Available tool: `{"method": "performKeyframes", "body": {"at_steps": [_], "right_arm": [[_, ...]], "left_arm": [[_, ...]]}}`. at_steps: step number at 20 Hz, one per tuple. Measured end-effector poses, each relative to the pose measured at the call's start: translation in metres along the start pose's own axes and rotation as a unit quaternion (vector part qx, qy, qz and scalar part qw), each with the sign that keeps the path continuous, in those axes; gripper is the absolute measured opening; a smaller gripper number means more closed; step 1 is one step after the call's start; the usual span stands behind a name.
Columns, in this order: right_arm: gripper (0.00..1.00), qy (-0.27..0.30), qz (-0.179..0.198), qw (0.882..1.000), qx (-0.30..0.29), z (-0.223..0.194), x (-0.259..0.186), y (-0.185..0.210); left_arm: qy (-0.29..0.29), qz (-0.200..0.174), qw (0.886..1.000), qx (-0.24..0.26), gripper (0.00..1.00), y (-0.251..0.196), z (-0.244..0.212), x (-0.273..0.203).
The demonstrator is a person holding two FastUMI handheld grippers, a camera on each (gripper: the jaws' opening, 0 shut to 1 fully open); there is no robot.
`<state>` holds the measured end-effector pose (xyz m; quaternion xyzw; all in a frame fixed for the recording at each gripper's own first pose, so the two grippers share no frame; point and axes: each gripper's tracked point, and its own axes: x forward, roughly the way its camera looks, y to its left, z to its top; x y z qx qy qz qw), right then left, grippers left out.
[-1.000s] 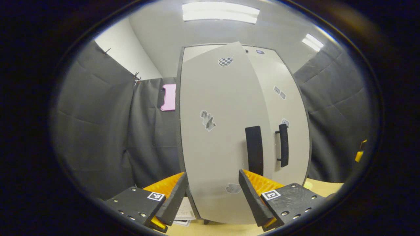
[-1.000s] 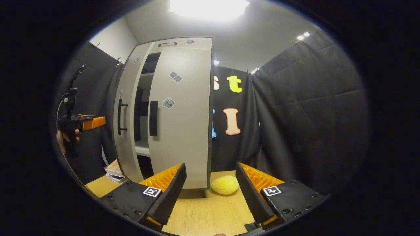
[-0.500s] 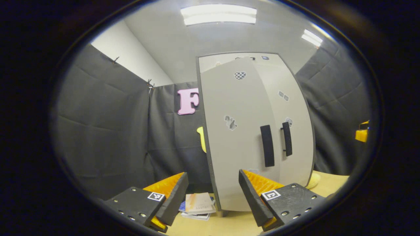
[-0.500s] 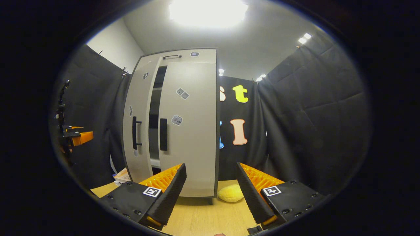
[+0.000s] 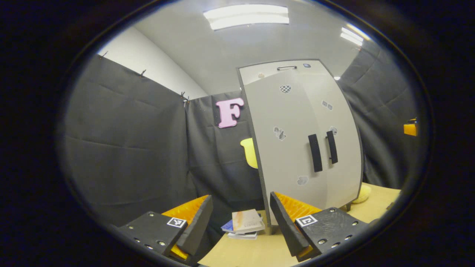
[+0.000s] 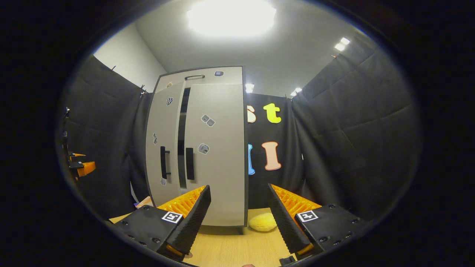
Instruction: Grasp the bottle in the cabinet with the left hand and place it on the coaster, then close the right door with the right hand and the left door with the left hand.
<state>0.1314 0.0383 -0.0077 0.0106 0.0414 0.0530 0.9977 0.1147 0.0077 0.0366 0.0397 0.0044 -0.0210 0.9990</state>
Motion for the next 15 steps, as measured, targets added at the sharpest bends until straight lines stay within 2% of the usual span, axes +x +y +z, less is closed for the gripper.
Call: {"method": "performKeyframes", "body": {"at_steps": [1,2,3,6,7,8,12,13,14,15], "right_arm": [[0.92,0.003,-0.001,1.000,-0.001,0.000,-0.002,-0.001],[0.92,0.004,0.001,1.000,-0.003,0.002,-0.004,0.000],[0.92,0.003,0.001,1.000,-0.009,0.004,-0.005,-0.001],[0.96,0.002,-0.012,0.999,-0.030,0.006,-0.011,-0.009],[0.92,-0.001,-0.014,0.999,-0.032,0.008,-0.013,-0.010],[0.96,-0.003,-0.013,0.999,-0.031,0.010,-0.014,-0.009],[0.96,-0.003,-0.015,1.000,-0.027,0.011,-0.013,-0.013],[0.92,-0.003,-0.015,1.000,-0.024,0.011,-0.012,-0.013],[0.92,-0.003,-0.014,1.000,-0.021,0.011,-0.012,-0.013],[0.96,-0.002,-0.012,1.000,-0.019,0.010,-0.011,-0.013]], "left_arm": [[0.004,0.007,1.000,-0.002,0.91,0.008,-0.001,-0.003],[0.006,0.012,1.000,-0.004,0.98,0.015,-0.002,-0.004],[0.009,0.020,1.000,-0.008,0.91,0.022,-0.001,-0.006],[0.013,0.034,0.999,-0.015,0.91,0.041,-0.002,-0.011],[0.013,0.039,0.999,-0.015,0.99,0.047,0.000,-0.012],[0.012,0.044,0.999,-0.013,0.91,0.052,0.002,-0.015],[0.010,0.051,0.998,-0.020,0.91,0.061,0.005,-0.017],[0.010,0.052,0.998,-0.020,0.91,0.061,0.005,-0.016],[0.010,0.054,0.998,-0.020,0.91,0.061,0.005,-0.016],[0.010,0.055,0.998,-0.019,0.91,0.061,0.005,-0.015]]}}
